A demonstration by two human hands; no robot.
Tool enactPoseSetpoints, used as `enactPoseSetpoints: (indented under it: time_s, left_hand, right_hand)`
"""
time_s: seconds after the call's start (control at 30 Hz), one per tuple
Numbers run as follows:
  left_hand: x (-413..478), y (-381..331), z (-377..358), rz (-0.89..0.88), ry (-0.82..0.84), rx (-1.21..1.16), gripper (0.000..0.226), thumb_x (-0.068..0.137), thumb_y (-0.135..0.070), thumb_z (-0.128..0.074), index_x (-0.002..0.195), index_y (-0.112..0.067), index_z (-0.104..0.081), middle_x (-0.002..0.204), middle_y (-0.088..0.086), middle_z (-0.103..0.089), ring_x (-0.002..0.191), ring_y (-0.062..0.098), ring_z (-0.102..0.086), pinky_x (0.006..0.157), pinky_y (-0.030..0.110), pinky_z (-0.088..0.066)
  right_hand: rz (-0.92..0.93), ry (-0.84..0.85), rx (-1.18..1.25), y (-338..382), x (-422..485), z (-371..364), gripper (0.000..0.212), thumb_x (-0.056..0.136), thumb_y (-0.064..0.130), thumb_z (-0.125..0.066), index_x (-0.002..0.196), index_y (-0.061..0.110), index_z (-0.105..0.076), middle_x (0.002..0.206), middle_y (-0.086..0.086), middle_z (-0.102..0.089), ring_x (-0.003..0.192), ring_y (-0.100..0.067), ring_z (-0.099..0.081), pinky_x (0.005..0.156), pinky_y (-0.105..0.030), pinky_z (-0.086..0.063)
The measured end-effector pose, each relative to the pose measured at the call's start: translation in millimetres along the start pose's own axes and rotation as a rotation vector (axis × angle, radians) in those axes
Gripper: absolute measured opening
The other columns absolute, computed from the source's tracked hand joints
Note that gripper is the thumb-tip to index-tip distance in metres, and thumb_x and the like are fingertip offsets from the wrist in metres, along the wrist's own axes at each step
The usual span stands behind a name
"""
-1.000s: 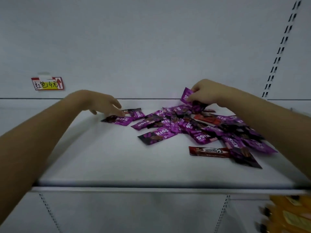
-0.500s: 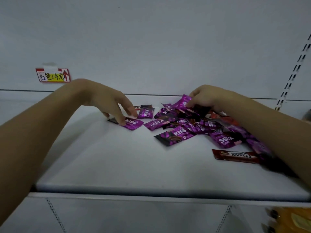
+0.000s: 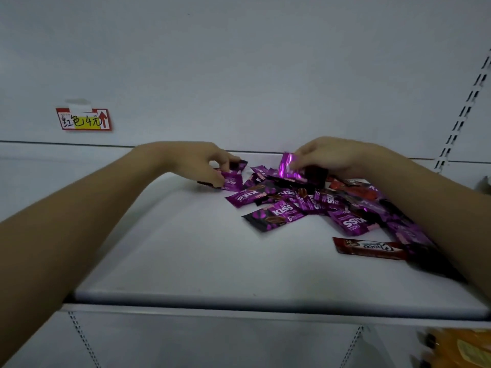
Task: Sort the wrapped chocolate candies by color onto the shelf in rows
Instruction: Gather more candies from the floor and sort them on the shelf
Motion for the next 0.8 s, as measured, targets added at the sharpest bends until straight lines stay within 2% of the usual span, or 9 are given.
enactPoseSetpoints:
  time_s: [0.03,0.1,0.2,0.3,0.4,0.43,0.53,0.67,0.8]
  left_hand:
    - [-0.2,-1.5,-4.1,0.01,0.022,0.032,0.021,0.068,-0.038,-0.056,0.087,-0.04,-0.066,0.132,-0.015,-0.056,0.115,0.009,-0.054,0.103,0.035,-0.04]
    - [0.4,-3.0,-8.1,0.005,0.022,0.098,0.038,0.064,-0.042,-0.053,0.098,-0.032,-0.064,0.111,-0.001,-0.066,0.097,0.02,-0.063,0.09,0.044,-0.05]
    - [0.6,-7.0,-7.5,-0.008,-0.008,0.153,0.034,0.064,-0.04,-0.056,0.093,-0.022,-0.053,0.1,0.004,-0.058,0.092,0.027,-0.059,0.081,0.047,-0.051]
    - [-0.5,0.2,-8.5,0.059,0.006,0.113,0.05,0.068,-0.04,-0.062,0.114,-0.025,-0.047,0.111,-0.001,-0.054,0.099,0.023,-0.057,0.087,0.042,-0.049]
    - [0.7,6.7,-9.3,0.081,-0.019,0.124,0.061,0.074,-0.039,-0.06,0.131,-0.025,-0.044,0.118,-0.002,-0.051,0.106,0.021,-0.053,0.095,0.036,-0.044]
    - [1.8,7.4,-8.2,0.078,-0.035,0.148,0.05,0.081,-0.032,-0.061,0.128,-0.022,-0.048,0.115,0.0,-0.054,0.103,0.022,-0.054,0.093,0.035,-0.045]
    - [2.3,3.9,9.2,0.051,-0.205,0.16,0.022,0.092,-0.018,-0.051,0.112,-0.014,-0.059,0.097,0.003,-0.061,0.09,0.025,-0.057,0.08,0.031,-0.044]
    - [0.8,-3.7,21.1,-0.013,-0.418,-0.465,0.026,0.098,-0.016,-0.047,0.123,-0.017,-0.054,0.109,-0.002,-0.061,0.095,0.011,-0.058,0.078,0.015,-0.048]
    - [14.9,-21.3,6.8,0.011,-0.386,-0.874,0.017,0.091,-0.019,-0.062,0.104,-0.006,-0.061,0.094,0.006,-0.068,0.075,0.008,-0.068,0.065,0.017,-0.056]
  right_hand:
    - [-0.013,0.048,-0.091,-0.1,-0.3,-9.7,0.006,0.088,0.017,-0.064,0.086,0.012,-0.067,0.078,0.0,-0.065,0.068,-0.012,-0.059,0.062,-0.022,-0.044]
    - [-0.013,0.062,-0.194,1.2,1.4,-15.7,0.003,0.089,0.019,-0.064,0.088,0.02,-0.066,0.082,0.002,-0.067,0.07,-0.011,-0.062,0.065,-0.023,-0.047]
    - [0.004,0.049,-0.193,3.8,3.9,-14.1,0.008,0.084,0.021,-0.07,0.091,0.022,-0.066,0.1,-0.004,-0.069,0.095,-0.023,-0.065,0.09,-0.037,-0.051]
    - [0.073,-0.036,-0.174,12.0,1.3,-9.3,0.037,0.079,0.019,-0.075,0.112,0.022,-0.06,0.109,-0.006,-0.059,0.096,-0.022,-0.061,0.084,-0.031,-0.048]
    - [0.087,-0.041,-0.17,15.7,-1.4,-10.1,0.069,0.077,0.022,-0.076,0.137,0.021,-0.042,0.111,0.0,-0.052,0.092,-0.015,-0.057,0.08,-0.025,-0.044]
    - [0.078,-0.042,-0.204,14.8,-0.9,-10.2,0.067,0.078,0.025,-0.076,0.137,0.016,-0.044,0.112,0.002,-0.053,0.096,-0.016,-0.057,0.084,-0.026,-0.042]
    - [0.099,-0.141,-0.139,17.1,-0.4,0.9,0.032,0.079,0.021,-0.074,0.108,0.007,-0.067,0.099,-0.005,-0.069,0.088,-0.022,-0.064,0.081,-0.035,-0.049]
    - [0.065,-0.24,0.283,9.9,-2.7,25.9,0.004,0.084,0.011,-0.066,0.087,0.01,-0.063,0.077,-0.006,-0.063,0.065,-0.017,-0.06,0.051,-0.023,-0.047]
    - [-0.074,0.002,0.471,-3.9,-5.6,14.0,0.008,0.089,0.015,-0.058,0.095,0.008,-0.058,0.084,-0.006,-0.062,0.064,-0.014,-0.063,0.049,-0.017,-0.049]
Point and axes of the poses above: each hand's wrist, its own x-axis towards the middle knuckle, its own z-axis out of the back of the hand, y = z × x, the point moved 9 cm from there along x, towards the middle knuckle
